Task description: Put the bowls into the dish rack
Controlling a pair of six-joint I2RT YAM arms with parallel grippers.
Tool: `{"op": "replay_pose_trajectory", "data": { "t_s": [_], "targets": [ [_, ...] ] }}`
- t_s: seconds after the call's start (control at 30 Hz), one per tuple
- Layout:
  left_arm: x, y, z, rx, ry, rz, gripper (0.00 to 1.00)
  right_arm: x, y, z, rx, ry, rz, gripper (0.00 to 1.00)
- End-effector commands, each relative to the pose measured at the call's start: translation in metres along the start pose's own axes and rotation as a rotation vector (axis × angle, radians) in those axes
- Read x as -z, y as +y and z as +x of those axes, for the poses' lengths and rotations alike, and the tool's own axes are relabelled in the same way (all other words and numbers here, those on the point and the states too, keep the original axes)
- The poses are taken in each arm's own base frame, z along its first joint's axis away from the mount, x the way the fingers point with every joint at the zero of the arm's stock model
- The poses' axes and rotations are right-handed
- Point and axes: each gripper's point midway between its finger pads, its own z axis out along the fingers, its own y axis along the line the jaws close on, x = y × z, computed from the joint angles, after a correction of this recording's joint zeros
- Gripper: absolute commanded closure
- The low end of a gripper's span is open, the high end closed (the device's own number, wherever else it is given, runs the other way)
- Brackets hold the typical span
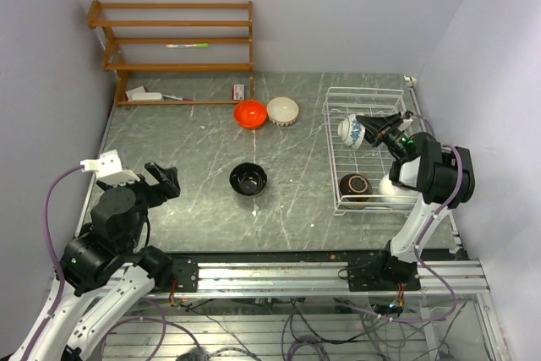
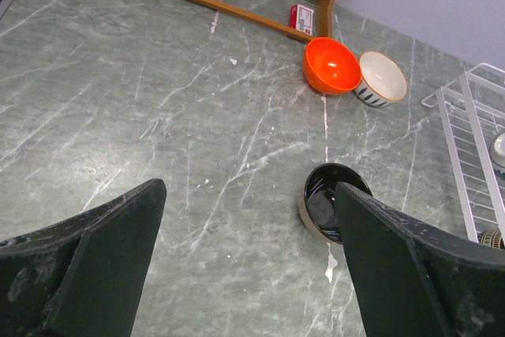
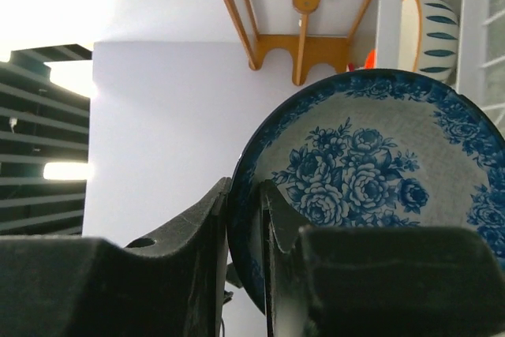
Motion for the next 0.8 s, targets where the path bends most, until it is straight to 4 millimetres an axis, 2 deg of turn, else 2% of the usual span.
{"op": "replay_pose_trajectory", "data": {
  "t_s": [0.0,0.27,0.53,0.6,0.77],
  "targets": [
    [0.002,-0.001,-0.007,0.014,-0.018,-0.003,0.01,-0.004,0.017,-0.001,0.045,-0.009,-0.103,0.8],
    [0.001,0.0,-0.007,0.012,-0.016,-0.01,0.01,-0.022,0.0,-0.001,0.01,-0.016,-0.085,0.8],
    [0.003,0.001,-0.009,0.02,-0.027,-0.008,0.01,-0.027,-0.039,-0.014,0.008,-0.075,0.089,0.78],
    [0.004,0.001,-0.009,0.022,-0.027,-0.006,0.01,-0.029,-0.035,-0.018,0.027,-0.087,0.11,0.79],
    [0.005,0.002,-0.011,0.028,-0.035,-0.003,0.01,-0.033,-0.041,-0.027,0.053,-0.095,0.199,0.77]
  ]
}}
